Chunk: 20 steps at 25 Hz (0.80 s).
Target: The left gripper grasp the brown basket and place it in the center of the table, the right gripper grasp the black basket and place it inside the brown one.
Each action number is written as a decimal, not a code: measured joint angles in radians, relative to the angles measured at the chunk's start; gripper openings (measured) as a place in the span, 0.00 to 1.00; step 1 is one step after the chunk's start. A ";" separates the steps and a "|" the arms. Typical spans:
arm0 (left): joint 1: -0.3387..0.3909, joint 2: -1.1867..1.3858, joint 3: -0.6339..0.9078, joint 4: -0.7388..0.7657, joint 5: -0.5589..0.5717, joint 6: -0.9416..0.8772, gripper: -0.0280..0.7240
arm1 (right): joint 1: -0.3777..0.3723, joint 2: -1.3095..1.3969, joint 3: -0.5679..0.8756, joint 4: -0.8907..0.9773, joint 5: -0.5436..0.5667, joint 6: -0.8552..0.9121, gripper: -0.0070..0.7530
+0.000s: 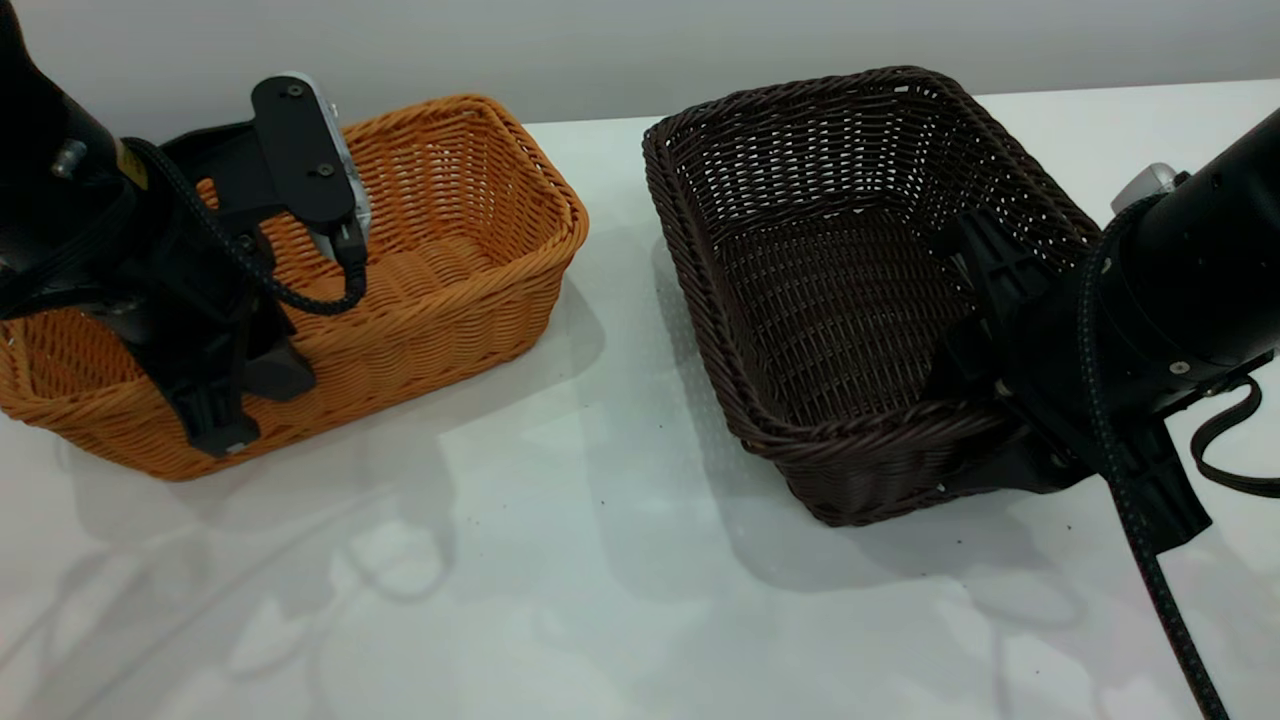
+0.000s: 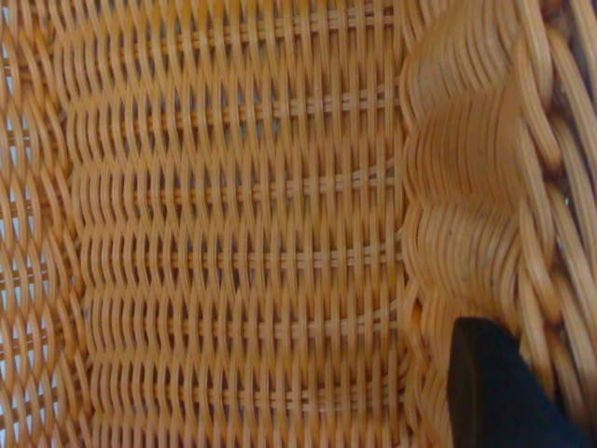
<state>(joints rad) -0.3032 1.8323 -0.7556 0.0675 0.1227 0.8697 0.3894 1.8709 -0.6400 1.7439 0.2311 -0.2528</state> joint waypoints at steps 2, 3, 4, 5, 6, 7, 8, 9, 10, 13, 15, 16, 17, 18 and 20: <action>0.000 0.000 0.000 0.001 0.003 0.001 0.19 | -0.001 0.000 0.000 0.000 -0.001 0.000 0.34; 0.000 0.000 0.000 0.002 0.007 0.002 0.19 | -0.003 -0.001 0.000 0.000 -0.001 0.000 0.34; 0.000 0.000 0.000 0.002 0.016 0.009 0.19 | -0.009 -0.002 0.000 -0.001 -0.001 0.000 0.34; 0.000 0.000 -0.001 0.002 0.024 0.024 0.19 | -0.015 -0.006 0.000 0.000 -0.001 0.001 0.34; 0.000 -0.001 -0.001 0.001 0.038 0.040 0.19 | -0.025 -0.014 0.000 -0.003 0.001 0.001 0.34; 0.000 -0.001 -0.001 -0.004 0.051 0.058 0.19 | -0.037 -0.024 0.001 -0.005 0.005 0.001 0.34; 0.000 -0.002 -0.001 -0.011 0.064 0.072 0.19 | -0.049 -0.033 0.001 -0.006 0.005 -0.002 0.34; -0.006 -0.002 -0.001 -0.016 0.076 0.085 0.19 | -0.066 -0.046 0.001 -0.005 0.002 -0.008 0.34; -0.016 -0.002 -0.001 -0.016 0.092 0.090 0.19 | -0.085 -0.061 0.001 0.000 -0.006 -0.011 0.34; -0.053 -0.003 -0.001 -0.018 0.117 0.106 0.19 | -0.145 -0.105 -0.001 0.002 -0.009 -0.053 0.34; -0.089 -0.003 -0.001 -0.018 0.119 0.106 0.19 | -0.186 -0.130 -0.012 -0.003 0.009 -0.064 0.34; -0.110 -0.003 -0.001 -0.018 0.123 0.106 0.19 | -0.209 -0.142 -0.018 -0.012 0.022 -0.063 0.34; -0.134 -0.003 -0.001 -0.018 0.127 0.106 0.19 | -0.231 -0.153 -0.024 -0.030 0.037 -0.063 0.34; -0.154 -0.003 -0.001 -0.018 0.132 0.106 0.19 | -0.252 -0.163 -0.031 -0.054 0.048 -0.063 0.34; -0.205 -0.003 0.000 -0.018 0.141 0.106 0.19 | -0.291 -0.178 -0.046 -0.096 0.082 -0.060 0.34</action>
<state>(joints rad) -0.5085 1.8294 -0.7556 0.0495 0.2637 0.9752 0.0985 1.6926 -0.6864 1.6484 0.3130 -0.3124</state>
